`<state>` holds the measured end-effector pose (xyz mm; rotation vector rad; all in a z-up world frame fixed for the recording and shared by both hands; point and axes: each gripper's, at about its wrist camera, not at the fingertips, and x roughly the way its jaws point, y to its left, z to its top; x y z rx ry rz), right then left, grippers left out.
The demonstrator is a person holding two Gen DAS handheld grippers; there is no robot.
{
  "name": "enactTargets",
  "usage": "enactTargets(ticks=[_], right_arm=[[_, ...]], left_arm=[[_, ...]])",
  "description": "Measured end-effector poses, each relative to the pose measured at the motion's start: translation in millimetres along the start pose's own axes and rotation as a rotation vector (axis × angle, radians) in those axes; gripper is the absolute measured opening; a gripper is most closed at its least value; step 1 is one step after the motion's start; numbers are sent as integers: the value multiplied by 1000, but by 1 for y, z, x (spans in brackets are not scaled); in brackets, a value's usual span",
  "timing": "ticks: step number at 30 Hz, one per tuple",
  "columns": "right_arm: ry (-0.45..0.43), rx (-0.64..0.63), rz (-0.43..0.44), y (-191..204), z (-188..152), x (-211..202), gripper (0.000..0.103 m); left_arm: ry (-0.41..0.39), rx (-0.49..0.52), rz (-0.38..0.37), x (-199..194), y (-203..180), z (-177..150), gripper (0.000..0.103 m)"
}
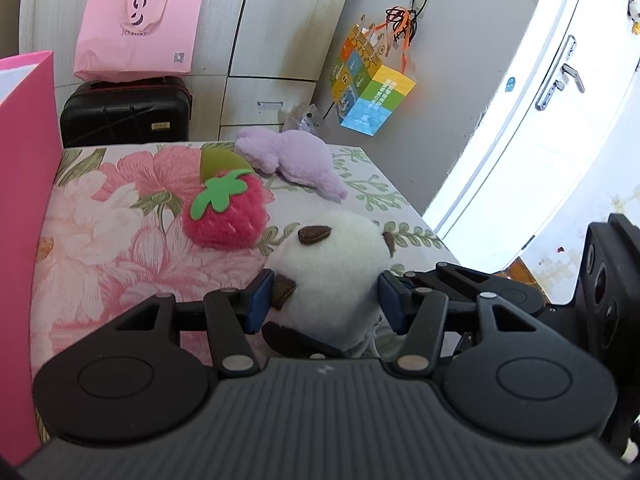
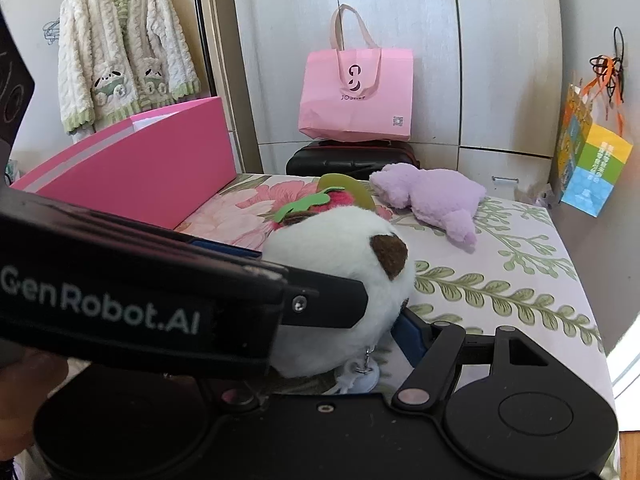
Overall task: Organize soft objects
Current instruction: 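Close the left tool on the white panda plush, then lift and carry the panda plush with the left tool over the box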
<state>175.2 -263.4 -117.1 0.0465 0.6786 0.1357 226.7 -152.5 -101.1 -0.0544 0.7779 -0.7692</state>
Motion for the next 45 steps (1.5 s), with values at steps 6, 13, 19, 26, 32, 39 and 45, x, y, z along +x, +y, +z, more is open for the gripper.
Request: enactTargets(ticks=[6,13,19,26,32,39,45], right_arm=[[-9,15,1,10,-7,-21,75],[1,42,34,26,-12,-49,75],[29,68,73,40,-11,-71,75],[55,46,129,53,-10,-97,75],[61,8,138,70,-2,-119,75],[60,-39,202,91,26,-137,75],[24,-113,258,118,55,-144,75]], left_arm=[[5,11,5,-22,-11,-9,55],[36,26,30,-55,-25,-17,55],[41,32,33,-86,-33,-25,55],[67,109,-2,-123,-42,-29,55],[70,117,-37,-153,-41,-23,54],[28,103,-36,-198,-30,-12,54],[-22,85,5,-233,-13,1,54]])
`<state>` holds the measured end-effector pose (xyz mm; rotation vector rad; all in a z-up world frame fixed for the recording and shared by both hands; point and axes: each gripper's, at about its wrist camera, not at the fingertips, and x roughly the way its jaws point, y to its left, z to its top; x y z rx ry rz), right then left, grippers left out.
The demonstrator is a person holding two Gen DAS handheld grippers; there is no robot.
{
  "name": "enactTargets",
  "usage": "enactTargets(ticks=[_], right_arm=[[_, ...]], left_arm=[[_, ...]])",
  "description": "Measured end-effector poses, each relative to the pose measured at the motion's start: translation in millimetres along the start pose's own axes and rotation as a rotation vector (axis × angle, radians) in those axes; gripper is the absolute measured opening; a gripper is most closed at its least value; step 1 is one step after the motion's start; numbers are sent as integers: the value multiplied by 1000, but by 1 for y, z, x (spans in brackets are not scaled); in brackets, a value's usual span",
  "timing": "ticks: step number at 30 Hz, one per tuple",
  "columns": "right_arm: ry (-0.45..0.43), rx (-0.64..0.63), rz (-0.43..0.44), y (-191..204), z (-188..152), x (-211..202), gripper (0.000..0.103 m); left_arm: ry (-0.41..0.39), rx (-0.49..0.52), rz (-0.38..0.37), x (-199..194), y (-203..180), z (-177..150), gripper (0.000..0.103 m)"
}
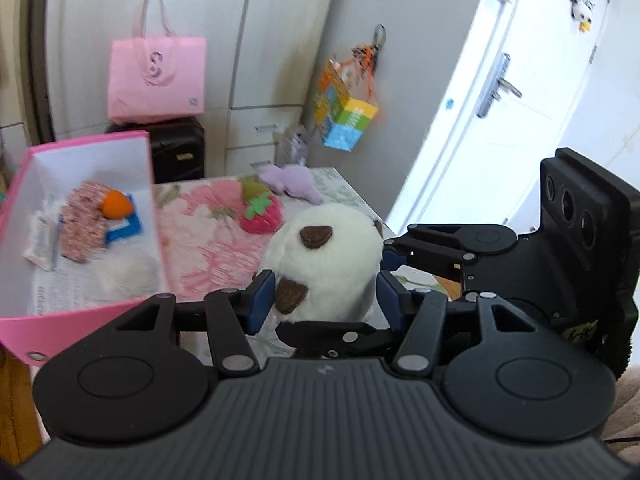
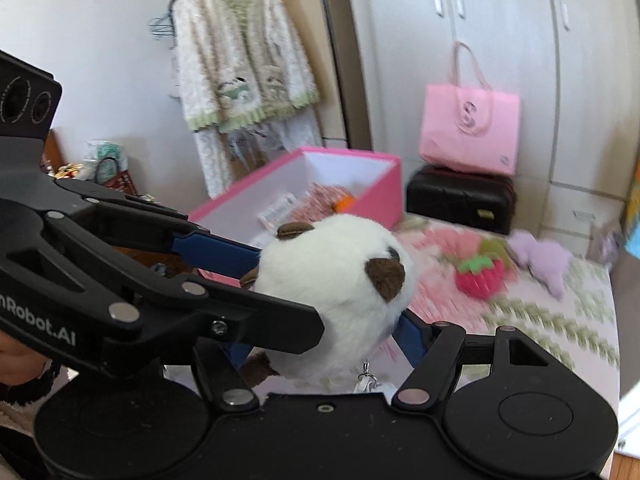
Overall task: Organize soft objects
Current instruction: 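Lift and carry the panda plush with the left tool over the box, then open the left tool to drop the panda plush into the box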
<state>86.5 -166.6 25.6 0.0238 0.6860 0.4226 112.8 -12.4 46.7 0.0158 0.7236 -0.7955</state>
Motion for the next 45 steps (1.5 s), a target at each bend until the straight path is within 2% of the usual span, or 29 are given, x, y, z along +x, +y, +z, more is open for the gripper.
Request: enactTargets(ticks=[12,19,26,31,37,43,45], right_arm=[[-121,-149,67,47,74,32,75],[-148,-147,158,54,117,78,75],[-49,-41,243,44,136,150,75],[65,9,281,33,128,200,75],[165,33,302,27,119,237,77],[231,29,289,24,112,254,77],[219,17,287,24,112,249,78]], left_arm=[[-157,-33,158,-50,54,34,54],[-217,-116,235,-54,106,51,54],[-244,-267,254,-23,172,47,54],[-163,-335,256,8,208,40,54],[-102,-388,252,28,235,29,55],[-117,-389,359,30,238,14,54],[-134,-371,399,24,233,13,54]])
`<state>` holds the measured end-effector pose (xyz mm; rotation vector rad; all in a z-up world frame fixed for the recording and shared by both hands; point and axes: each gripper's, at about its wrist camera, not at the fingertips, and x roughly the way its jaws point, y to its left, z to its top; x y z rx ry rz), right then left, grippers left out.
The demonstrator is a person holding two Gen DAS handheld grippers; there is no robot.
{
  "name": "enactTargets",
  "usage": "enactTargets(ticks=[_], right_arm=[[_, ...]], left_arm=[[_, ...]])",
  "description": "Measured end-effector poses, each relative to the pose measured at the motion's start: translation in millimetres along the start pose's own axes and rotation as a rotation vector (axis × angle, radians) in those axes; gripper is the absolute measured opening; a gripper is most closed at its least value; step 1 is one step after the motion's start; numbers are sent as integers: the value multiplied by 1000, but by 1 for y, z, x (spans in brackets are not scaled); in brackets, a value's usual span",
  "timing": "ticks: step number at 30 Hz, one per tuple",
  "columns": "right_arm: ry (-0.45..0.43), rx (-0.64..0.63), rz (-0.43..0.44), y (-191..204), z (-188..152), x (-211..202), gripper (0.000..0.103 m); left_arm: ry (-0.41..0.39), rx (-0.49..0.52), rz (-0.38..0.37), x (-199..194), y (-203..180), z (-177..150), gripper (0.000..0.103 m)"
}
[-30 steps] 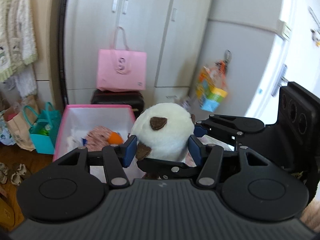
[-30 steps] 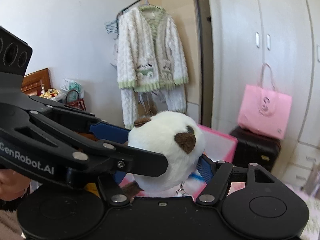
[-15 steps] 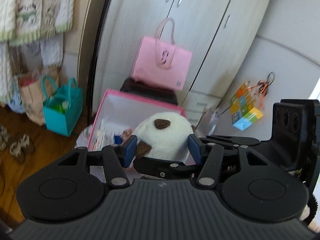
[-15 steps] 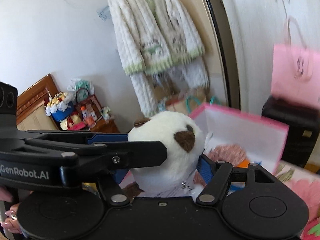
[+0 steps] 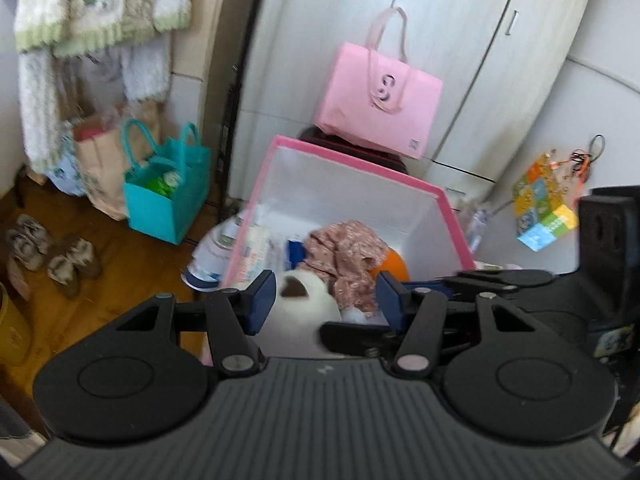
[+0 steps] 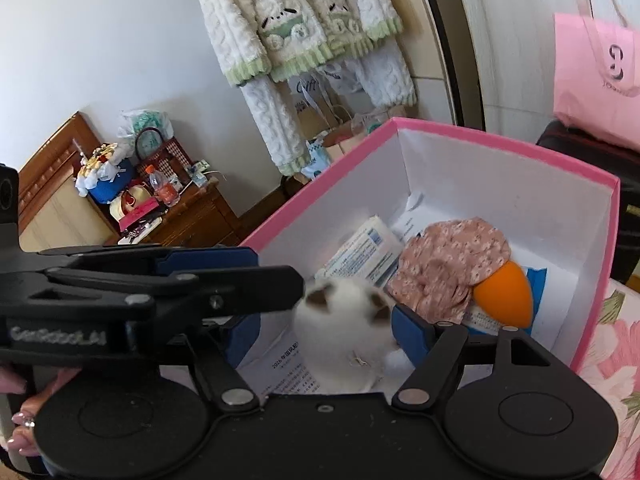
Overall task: Organize soft objects
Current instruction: 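Open the left tool to drop the panda plush into the box, then move both tools toward the strawberry plush and green sponge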
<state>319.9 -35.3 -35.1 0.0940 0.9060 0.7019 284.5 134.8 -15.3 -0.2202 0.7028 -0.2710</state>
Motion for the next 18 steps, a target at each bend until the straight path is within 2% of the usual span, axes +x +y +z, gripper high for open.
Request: enactTargets(ticks=[3,11,18], right_arm=[[-31,-53,-63,6,-4,-15,78],[-89,-49,-14,10,-22,-82,78],[-122,-55,-32,23,-28,-138,78]], left_arm=[[-33,31,11,-16,-6,-1,54],[-80,124,-15,-63,-28,-13,61],[-54,210,-93,-99,-58,-23,65]])
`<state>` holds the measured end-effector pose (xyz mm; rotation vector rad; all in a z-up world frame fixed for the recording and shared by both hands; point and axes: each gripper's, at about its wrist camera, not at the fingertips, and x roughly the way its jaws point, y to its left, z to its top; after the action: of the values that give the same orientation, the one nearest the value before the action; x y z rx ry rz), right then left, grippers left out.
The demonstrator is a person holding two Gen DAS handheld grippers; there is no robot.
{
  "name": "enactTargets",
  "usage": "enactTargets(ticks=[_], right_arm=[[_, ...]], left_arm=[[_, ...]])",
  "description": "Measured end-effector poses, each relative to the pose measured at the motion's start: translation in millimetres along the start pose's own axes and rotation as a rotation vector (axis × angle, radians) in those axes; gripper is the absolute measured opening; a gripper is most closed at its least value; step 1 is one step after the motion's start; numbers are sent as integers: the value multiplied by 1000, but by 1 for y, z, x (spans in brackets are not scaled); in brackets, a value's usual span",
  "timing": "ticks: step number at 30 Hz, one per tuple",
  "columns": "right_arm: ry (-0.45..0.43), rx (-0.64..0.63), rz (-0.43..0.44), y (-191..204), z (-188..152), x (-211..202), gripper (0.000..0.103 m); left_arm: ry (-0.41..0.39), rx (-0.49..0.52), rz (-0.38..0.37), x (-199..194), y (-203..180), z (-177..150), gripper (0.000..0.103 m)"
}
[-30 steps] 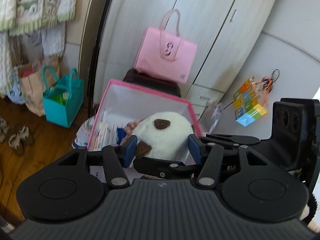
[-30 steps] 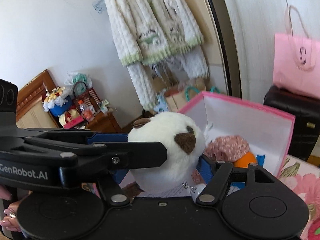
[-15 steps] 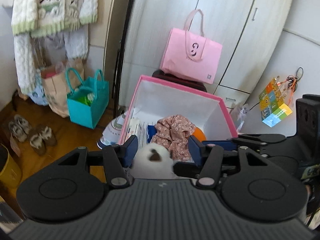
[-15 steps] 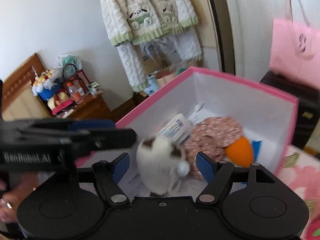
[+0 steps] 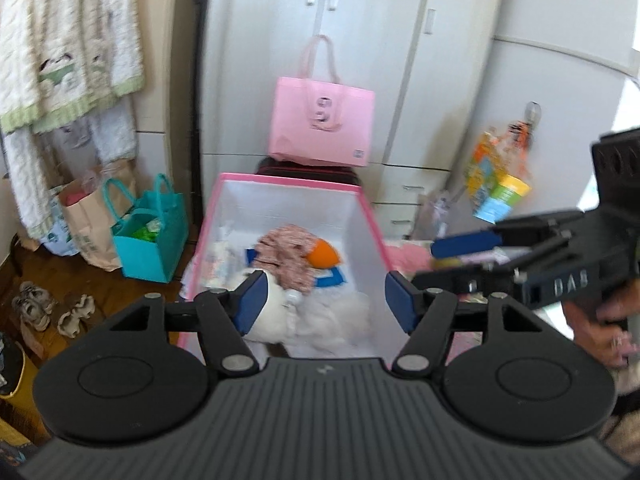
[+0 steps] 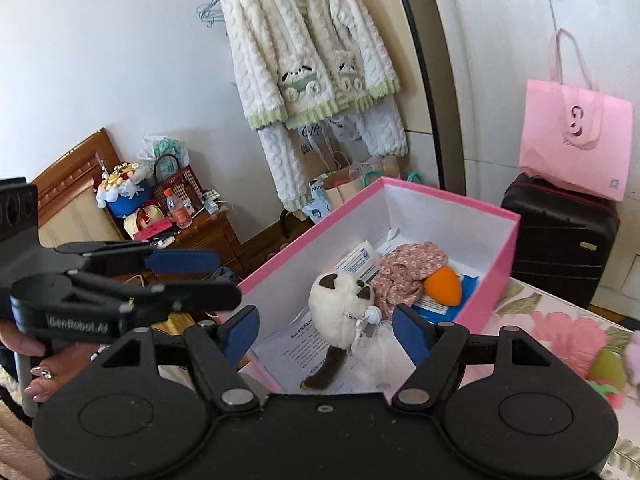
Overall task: Organize soft objects
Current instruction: 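Move both tools toward the strawberry plush and green sponge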
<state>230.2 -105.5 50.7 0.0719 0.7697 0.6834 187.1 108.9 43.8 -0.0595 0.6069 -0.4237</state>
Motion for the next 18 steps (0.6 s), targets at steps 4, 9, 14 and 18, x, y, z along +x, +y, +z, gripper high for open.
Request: enactTargets(ticks=[4,9,14,18], right_arm=[[-33,14,-14,-8,-13,-37,78],[-61,74,-32,-23,-40,-75,78],[-77,77,-84,-26,-60,-110,78],[-92,58,-115,-27,-75,-132,80]], left_arm=[[-10,39,-40,-17,-19,-6,68],[11,78,-82,-30,-40,-15,68],[19,116,-110,-41,-62,-19,71],[41,153,-148,-44,-82,-22,72]])
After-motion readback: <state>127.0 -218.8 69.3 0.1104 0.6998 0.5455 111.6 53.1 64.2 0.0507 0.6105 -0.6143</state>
